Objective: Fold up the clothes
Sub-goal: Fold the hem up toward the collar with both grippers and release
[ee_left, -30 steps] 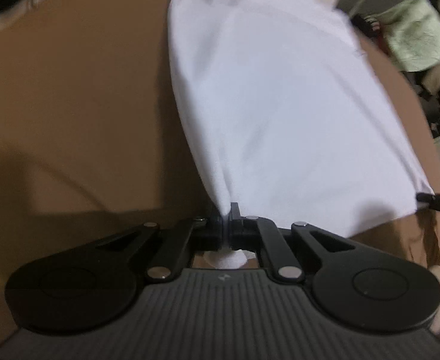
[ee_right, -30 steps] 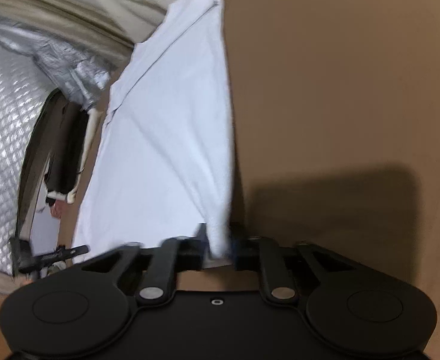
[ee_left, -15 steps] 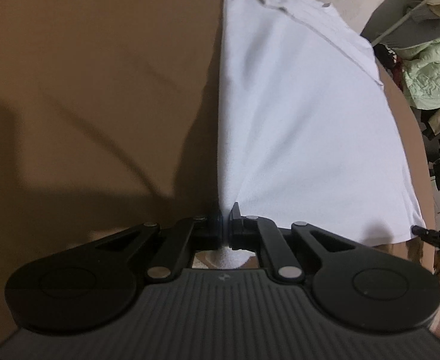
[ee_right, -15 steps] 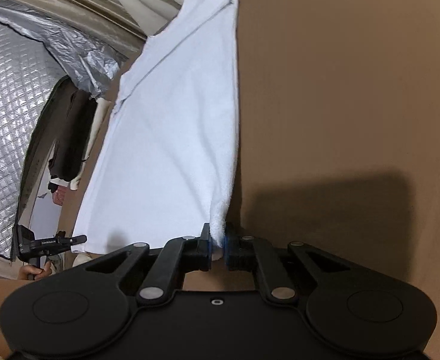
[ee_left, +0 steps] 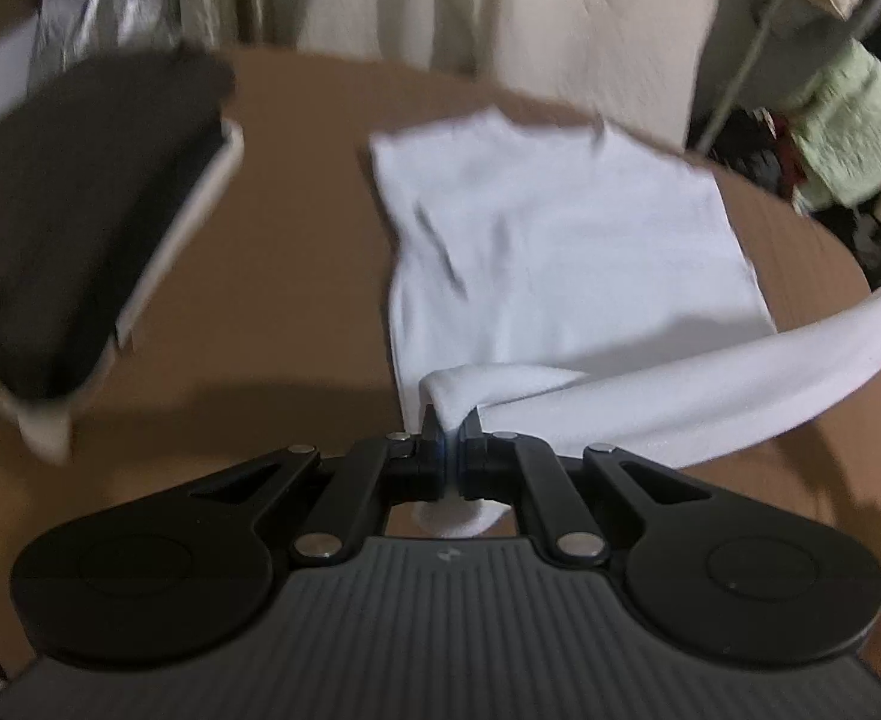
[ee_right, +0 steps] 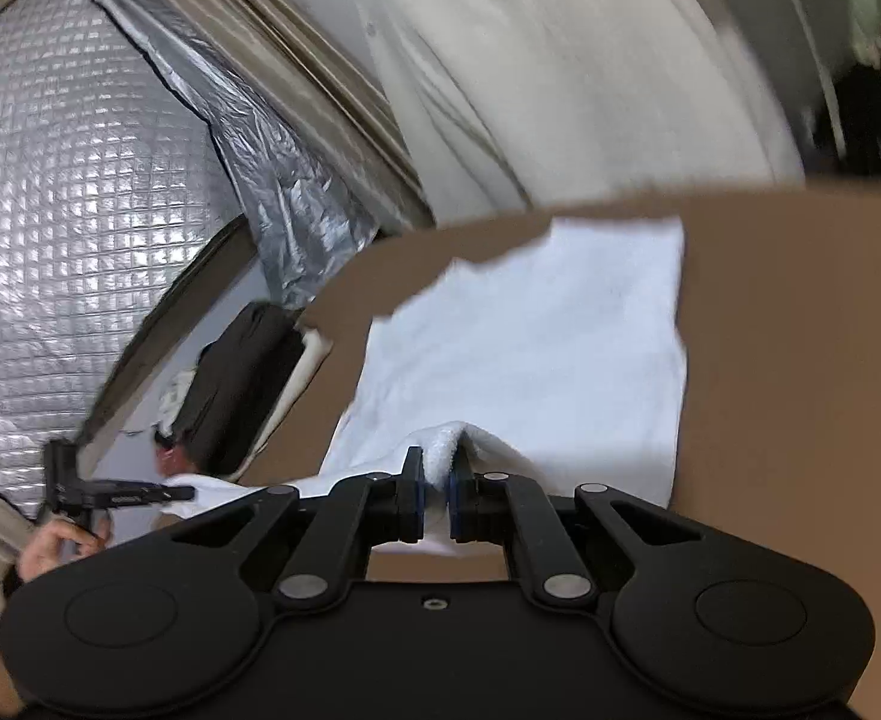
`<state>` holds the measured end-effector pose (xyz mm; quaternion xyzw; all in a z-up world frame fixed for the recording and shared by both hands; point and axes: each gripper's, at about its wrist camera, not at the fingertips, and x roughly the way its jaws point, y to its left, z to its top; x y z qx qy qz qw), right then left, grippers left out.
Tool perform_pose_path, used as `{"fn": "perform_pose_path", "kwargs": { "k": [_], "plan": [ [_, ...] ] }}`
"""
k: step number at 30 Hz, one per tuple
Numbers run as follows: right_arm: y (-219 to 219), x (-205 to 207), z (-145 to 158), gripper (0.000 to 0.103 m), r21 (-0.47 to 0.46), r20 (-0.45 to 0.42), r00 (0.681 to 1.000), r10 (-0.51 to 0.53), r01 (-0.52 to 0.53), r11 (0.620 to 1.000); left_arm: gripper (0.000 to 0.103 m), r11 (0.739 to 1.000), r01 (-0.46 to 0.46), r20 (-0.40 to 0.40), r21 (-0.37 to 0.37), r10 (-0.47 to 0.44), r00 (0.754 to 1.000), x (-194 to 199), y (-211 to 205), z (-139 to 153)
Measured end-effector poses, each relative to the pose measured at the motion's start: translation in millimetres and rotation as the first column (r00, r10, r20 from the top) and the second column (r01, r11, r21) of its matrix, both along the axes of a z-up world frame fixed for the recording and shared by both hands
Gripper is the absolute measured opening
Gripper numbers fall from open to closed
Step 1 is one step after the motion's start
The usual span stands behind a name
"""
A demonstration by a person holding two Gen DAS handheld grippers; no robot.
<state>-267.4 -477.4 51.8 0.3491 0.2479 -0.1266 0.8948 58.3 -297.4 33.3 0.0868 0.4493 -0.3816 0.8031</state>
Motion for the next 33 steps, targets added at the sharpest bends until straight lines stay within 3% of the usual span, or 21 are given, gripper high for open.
{"fn": "perform_pose_path", "kwargs": {
  "k": [1, 3, 6, 9, 12, 16, 25, 29, 31, 33],
  "plan": [
    [-11.2, 13.2, 9.4, 0.009, -0.023, -0.017, 1.0, -0.008, 0.007, 1.0, 0.003, 1.0, 0.006, 0.026, 0.007, -0.006, 1.0, 9.6, -9.9, 12.9],
    [-36.0, 36.0, 23.7, 0.009, -0.06, -0.051, 0.998, -0.031, 0.028, 0.998, 0.004, 0.998, -0.05, 0.017, -0.03, 0.051, 0.999, 36.9, -26.2, 9.3],
    [-75.7, 71.6, 23.8, 0.009, -0.026, -0.052, 0.994, -0.093, 0.092, 0.995, 0.003, 0.987, -0.137, -0.004, -0.086, 0.137, 0.991, 78.2, -50.4, 2.9],
    [-106.9, 95.8, 4.0, 0.009, 0.005, -0.043, 0.986, -0.16, 0.16, 0.987, 0.004, 0.977, -0.178, 0.018, -0.121, 0.181, 0.983, 103.4, -74.9, -13.5],
    [-127.6, 107.1, -31.1, 0.009, 0.034, -0.052, 0.973, -0.226, 0.228, 0.973, 0.004, 0.976, -0.163, 0.082, -0.146, 0.176, 0.981, 114.4, -92.4, -31.4],
    [-158.0, 128.5, -73.6, 0.009, 0.074, -0.095, 0.962, -0.256, 0.263, 0.962, 0.004, 0.974, -0.184, 0.039, -0.133, 0.191, 0.981, 143.7, -110.1, -56.4],
    [-239.6, 184.1, -103.7, 0.009, 0.115, -0.128, 0.951, -0.28, 0.295, 0.948, 0.004, 0.981, -0.177, 0.039, -0.083, 0.18, 0.983, 212.2, -179.3, -86.5],
    [-267.0, 218.2, -117.7, 0.009, 0.116, -0.161, 0.952, -0.262, 0.282, 0.952, 0.008, 0.979, -0.204, -0.034, -0.028, 0.203, 0.979, 249.2, -200.3, -117.4],
    [-278.7, 234.2, -129.7, 0.013, 0.121, -0.194, 0.946, -0.261, 0.287, 0.95, 0.018, 0.969, -0.246, -0.095, 0.006, 0.246, 0.965, 267.6, -204.3, -140.8],
    [-289.3, 243.4, -144.8, 0.014, 0.138, -0.215, 0.933, -0.289, 0.322, 0.937, 0.02, 0.955, -0.291, -0.128, -0.061, 0.282, 0.951, 279.3, -198.1, -154.9]
  ]
}}
